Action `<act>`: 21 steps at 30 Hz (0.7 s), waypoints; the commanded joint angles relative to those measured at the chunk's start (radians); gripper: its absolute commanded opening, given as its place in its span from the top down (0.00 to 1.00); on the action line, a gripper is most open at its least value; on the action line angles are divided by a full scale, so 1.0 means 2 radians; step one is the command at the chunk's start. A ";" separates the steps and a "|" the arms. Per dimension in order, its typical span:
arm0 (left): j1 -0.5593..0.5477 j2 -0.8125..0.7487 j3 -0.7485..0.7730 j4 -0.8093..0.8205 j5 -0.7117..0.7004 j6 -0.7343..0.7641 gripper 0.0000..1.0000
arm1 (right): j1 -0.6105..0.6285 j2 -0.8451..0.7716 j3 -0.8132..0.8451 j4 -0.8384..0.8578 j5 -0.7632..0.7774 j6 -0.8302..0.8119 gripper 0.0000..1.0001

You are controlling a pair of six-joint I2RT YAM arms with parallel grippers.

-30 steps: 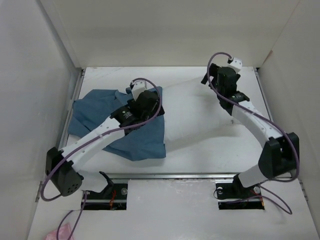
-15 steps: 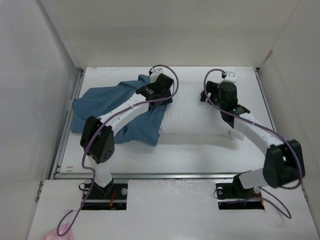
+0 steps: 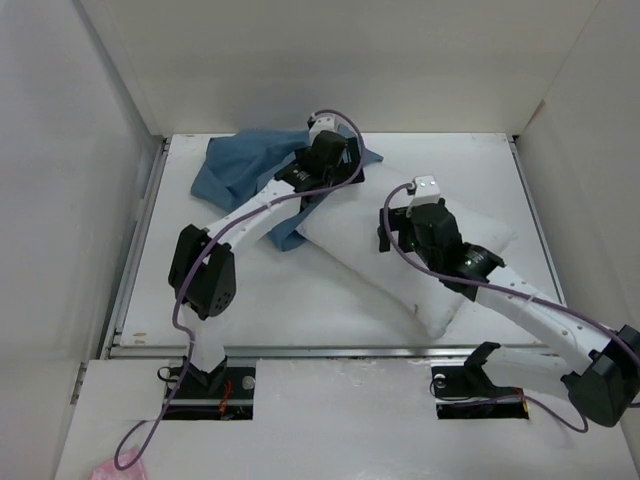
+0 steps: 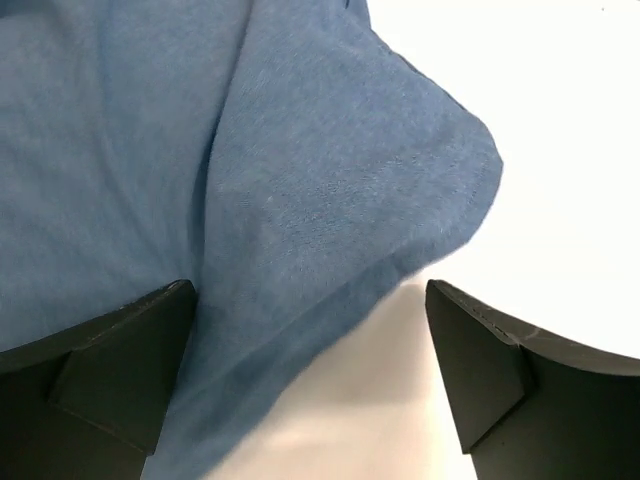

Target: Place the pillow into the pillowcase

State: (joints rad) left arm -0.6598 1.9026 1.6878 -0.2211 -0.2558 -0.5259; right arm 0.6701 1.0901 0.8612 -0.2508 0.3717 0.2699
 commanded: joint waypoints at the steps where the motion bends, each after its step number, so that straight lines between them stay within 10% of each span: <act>1: -0.013 -0.099 -0.046 0.018 -0.036 0.003 0.00 | 0.065 0.009 0.061 0.019 0.035 -0.098 0.00; 11: 0.005 -0.427 -0.406 -0.093 -0.138 -0.217 0.00 | 0.140 0.177 0.109 0.120 -0.052 -0.341 0.00; 21: 0.005 -0.555 -0.549 -0.087 -0.111 -0.304 0.00 | 0.122 0.397 0.211 0.152 0.041 -0.392 0.04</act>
State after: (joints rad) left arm -0.6468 0.8337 0.5835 -0.4133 -0.4580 -1.0271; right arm 0.9428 1.7866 1.2079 0.0078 0.3916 -0.5014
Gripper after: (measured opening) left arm 0.997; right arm 0.975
